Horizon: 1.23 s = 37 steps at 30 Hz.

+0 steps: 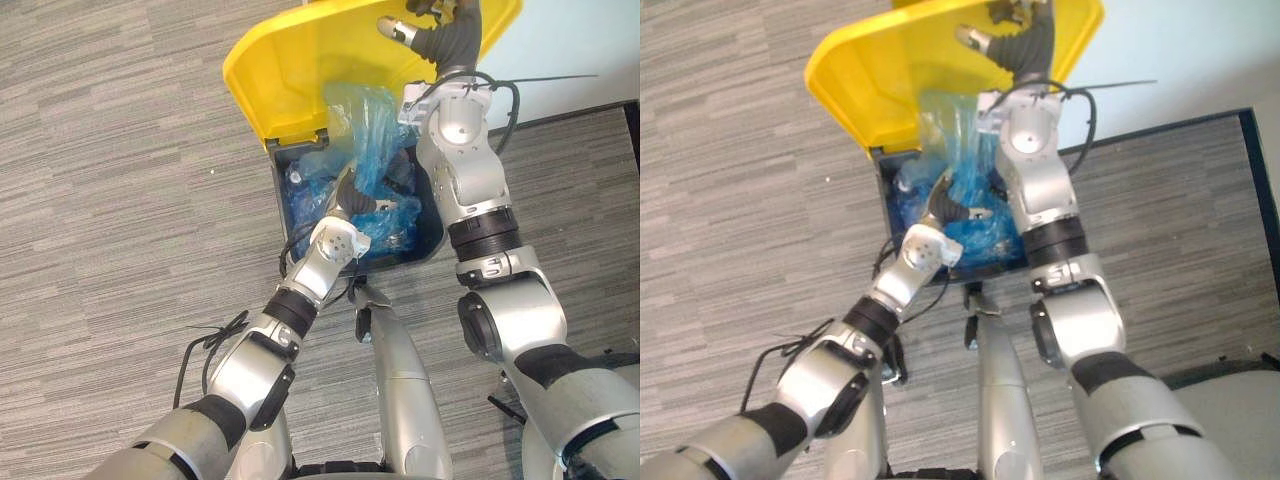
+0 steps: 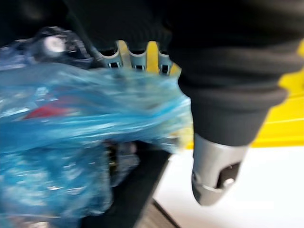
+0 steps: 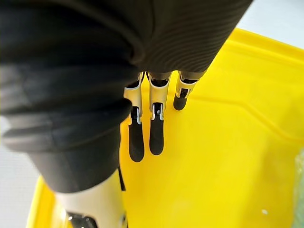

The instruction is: Gather rubbish on tea table into small bin, then transfer packed bag to large trash can.

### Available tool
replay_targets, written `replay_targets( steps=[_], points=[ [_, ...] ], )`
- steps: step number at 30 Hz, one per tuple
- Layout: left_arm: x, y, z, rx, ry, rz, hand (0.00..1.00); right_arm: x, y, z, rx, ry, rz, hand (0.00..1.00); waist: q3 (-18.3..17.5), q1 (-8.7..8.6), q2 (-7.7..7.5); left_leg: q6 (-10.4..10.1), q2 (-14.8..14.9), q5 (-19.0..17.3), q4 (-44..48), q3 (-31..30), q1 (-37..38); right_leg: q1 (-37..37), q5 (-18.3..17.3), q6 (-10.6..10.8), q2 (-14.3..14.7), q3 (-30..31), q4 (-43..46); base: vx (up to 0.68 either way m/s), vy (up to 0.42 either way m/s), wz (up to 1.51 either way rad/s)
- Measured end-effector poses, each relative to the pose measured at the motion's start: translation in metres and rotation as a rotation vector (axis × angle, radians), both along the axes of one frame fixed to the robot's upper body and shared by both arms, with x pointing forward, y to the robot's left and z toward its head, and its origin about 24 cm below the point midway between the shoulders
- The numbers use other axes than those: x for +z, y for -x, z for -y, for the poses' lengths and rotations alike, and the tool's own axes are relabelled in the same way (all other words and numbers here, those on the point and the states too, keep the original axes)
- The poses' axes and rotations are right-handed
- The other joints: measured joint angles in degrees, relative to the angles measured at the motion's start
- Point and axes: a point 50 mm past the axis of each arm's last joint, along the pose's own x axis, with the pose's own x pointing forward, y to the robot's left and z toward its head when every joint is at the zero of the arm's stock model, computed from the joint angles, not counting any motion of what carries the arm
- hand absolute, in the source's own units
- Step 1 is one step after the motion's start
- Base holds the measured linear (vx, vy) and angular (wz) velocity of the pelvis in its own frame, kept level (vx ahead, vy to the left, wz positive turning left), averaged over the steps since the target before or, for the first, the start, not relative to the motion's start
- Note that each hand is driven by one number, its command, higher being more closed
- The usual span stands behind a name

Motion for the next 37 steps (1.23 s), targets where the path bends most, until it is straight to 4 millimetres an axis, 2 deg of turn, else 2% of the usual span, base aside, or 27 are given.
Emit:
replay_targets(
  steps=[3,4,5,7,9,10,12,13,14,15,16,17,19,20,21,23,24,25,26,27,29,30,37],
  points=[
    [-0.021,0.017,-0.009,-0.004,0.064,-0.034,0.0,-0.036,0.006,0.016,-0.014,-0.005,-0.056,0.0,-0.2,1.12,-0.19,0.0,-0.8,0.5,-2.1,-1.0,3.0,2.7,-1.2,-0.4,-0.7,-0.9,0.5,0.01,-0.067,0.23],
    [-0.039,0.027,-0.019,0.013,0.083,-0.077,0.0,-0.056,0.01,0.025,-0.04,0.01,-0.092,0.0,-0.2,1.95,-0.23,0.0,-1.1,0.8,-3.1,-1.4,5.0,4.3,-2.0,-0.7,-1.1,-1.2,0.9,0.02,-0.059,0.22],
    [-0.047,0.03,-0.023,0.023,0.094,-0.1,0.0,-0.063,0.011,0.028,-0.046,0.007,-0.109,0.0,-0.2,2.29,-0.24,0.0,-1.3,0.8,-3.6,-1.4,5.9,5.0,-2.4,-0.7,-1.3,-1.3,1.2,0.04,-0.068,0.18],
    [-0.077,0.044,-0.042,0.054,0.118,-0.184,0.0,-0.091,0.017,0.038,-0.065,0.01,-0.173,0.0,-0.5,2.94,-0.3,0.1,-1.7,0.9,-5.2,-1.6,9.1,7.4,-3.8,-0.7,-1.6,-1.6,1.8,0.04,-0.042,0.13],
    [-0.119,0.066,-0.069,0.124,0.133,-0.319,0.0,-0.136,0.031,0.05,-0.098,0.004,-0.283,0.0,-2.3,4.15,-0.84,0.1,-1.9,0.9,-6.7,-1.7,12.1,9.4,-4.9,-1.0,-2.0,-1.8,2.6,0.06,-0.024,0.09],
    [-0.132,0.074,-0.079,0.154,0.137,-0.365,0.0,-0.153,0.036,0.052,-0.103,-0.008,-0.33,0.0,-2.4,4.31,-1.07,0.1,-2.0,1.0,-7.4,-1.7,13.8,10.8,-5.3,-0.8,-2.2,-1.9,2.9,0.09,-0.016,0.04],
    [-0.162,0.096,-0.101,0.233,0.168,-0.485,0.0,-0.199,0.054,0.055,-0.116,-0.035,-0.462,0.0,-3.0,4.92,-1.38,-0.5,-2.1,1.2,-8.6,-1.1,18.3,14.0,-6.2,0.0,-2.5,-1.7,3.8,0.09,0.007,-0.03],
    [-0.179,0.108,-0.111,0.282,0.173,-0.55,0.0,-0.225,0.067,0.053,-0.117,-0.036,-0.541,0.0,-4.1,4.94,-1.94,-0.5,-2.7,1.3,-9.4,-0.8,20.0,14.8,-6.3,1.9,-3.3,-1.4,4.8,0.06,0.038,-0.09],
    [-0.19,0.116,-0.119,0.316,0.174,-0.596,0.0,-0.243,0.078,0.05,-0.111,-0.05,-0.598,0.0,-5.2,5.06,-2.55,-0.2,-2.8,1.5,-10.3,-0.2,21.1,14.7,-6.0,3.3,-3.6,-0.4,5.6,0.04,0.015,-0.21],
    [-0.204,0.125,-0.13,0.371,0.176,-0.655,0.0,-0.263,0.091,0.044,-0.094,-0.068,-0.665,0.0,-5.8,5.06,-2.93,0.6,-2.7,2.2,-12.5,0.8,23.4,14.8,-3.4,4.9,-3.3,0.7,6.3,-0.01,0.004,-0.34],
    [-0.217,0.135,-0.141,0.43,0.18,-0.717,0.0,-0.281,0.106,0.039,-0.085,-0.074,-0.729,0.0,-6.7,4.63,-2.51,0.4,-1.8,4.4,-16.0,1.7,25.7,14.4,-1.5,1.9,-3.1,1.1,11.3,-0.03,-0.019,-0.18],
    [-0.225,0.143,-0.147,0.462,0.18,-0.754,0.0,-0.293,0.116,0.039,-0.09,-0.068,-0.772,0.0,-7.4,3.99,-2.65,0.1,-1.8,5.6,-18.2,1.4,27.2,14.3,-2.2,-0.1,-3.6,1.5,18.0,0.0,0.0,0.0],
    [-0.251,0.17,-0.165,0.569,0.175,-0.885,0.0,-0.334,0.154,0.038,-0.107,-0.06,-0.935,0.0,-12.1,3.79,-3.76,-1.2,-1.7,9.5,-25.0,1.1,30.6,17.2,-5.0,-2.9,-4.9,3.3,30.1,0.08,-0.091,0.21],
    [-0.257,0.177,-0.169,0.596,0.173,-0.918,0.0,-0.344,0.165,0.038,-0.114,-0.061,-0.98,0.0,-13.6,3.74,-4.82,-1.5,-1.7,10.1,-25.8,1.2,30.7,19.6,-5.9,-2.4,-5.4,3.8,29.4,0.09,-0.142,0.03],
    [-0.263,0.184,-0.175,0.634,0.176,-0.956,0.0,-0.358,0.177,0.038,-0.122,-0.052,-1.045,0.0,-14.5,3.85,-5.18,-1.8,-1.5,10.8,-26.4,1.4,30.7,20.4,-6.5,-2.0,-4.6,2.6,26.7,0.04,-0.125,-0.18],
    [-0.278,0.2,-0.173,0.69,0.2,-1.06,0.0,-0.387,0.207,0.048,-0.174,-0.053,-1.195,0.0,-16.4,3.95,-2.87,0.6,0.8,14.6,-31.9,3.0,31.7,24.4,-6.6,-1.4,-0.7,2.0,16.4,-0.02,-0.097,-0.22],
    [-0.283,0.208,-0.171,0.715,0.215,-1.091,0.0,-0.399,0.223,0.053,-0.205,-0.074,-1.263,0.0,-16.9,3.83,-2.87,-0.5,1.2,17.4,-34.7,4.3,32.6,26.9,-10.9,-2.0,-1.6,1.9,16.2,0.01,-0.171,0.23],
    [-0.286,0.21,-0.171,0.721,0.215,-1.111,0.0,-0.421,0.254,0.055,-0.246,-0.111,-1.401,0.0,-18.4,3.18,-4.93,-2.4,-1.1,18.5,-37.3,4.8,33.8,31.3,-16.7,0.3,-3.0,2.4,9.0,0.01,-0.178,0.27],
    [-0.287,0.211,-0.172,0.731,0.217,-1.121,0.0,-0.428,0.266,0.055,-0.259,-0.124,-1.453,0.0,-19.0,3.34,-5.21,-2.6,-1.5,18.6,-37.9,5.2,33.8,32.4,-18.0,-0.1,-2.9,2.1,5.8,-0.02,-0.166,-0.12],
    [-0.291,0.215,-0.174,0.751,0.227,-1.148,0.0,-0.435,0.276,0.06,-0.279,-0.138,-1.508,0.0,-19.4,4.47,-3.99,-2.8,-0.6,18.8,-38.4,6.2,33.4,34.4,-17.7,-1.5,-1.4,2.2,-0.5,-0.07,-0.073,-0.57],
    [-0.296,0.225,-0.179,0.821,0.271,-1.18,0.0,-0.437,0.276,0.07,-0.317,-0.144,-1.526,0.0,-20.0,4.54,-2.39,-1.6,0.1,19.6,-40.5,6.5,33.6,35.2,-14.3,-1.4,0.5,2.5,-5.8,-0.14,-0.001,-0.54],
    [-0.297,0.228,-0.18,0.841,0.285,-1.194,0.0,-0.439,0.281,0.074,-0.344,-0.162,-1.539,0.0,-20.2,4.41,-2.13,-1.0,0.1,20.2,-41.8,6.4,34.3,35.9,-13.1,-1.2,0.9,2.8,-7.3,-0.14,0.017,-0.19],
    [-0.302,0.236,-0.184,0.907,0.349,-1.226,0.0,-0.445,0.287,0.074,-0.371,-0.197,-1.589,0.0,-21.0,4.15,-2.18,-0.7,-2.5,21.1,-44.2,6.5,35.5,39.1,-8.8,0.8,-0.5,3.8,-13.7,-0.07,0.083,-0.01]
  ],
)
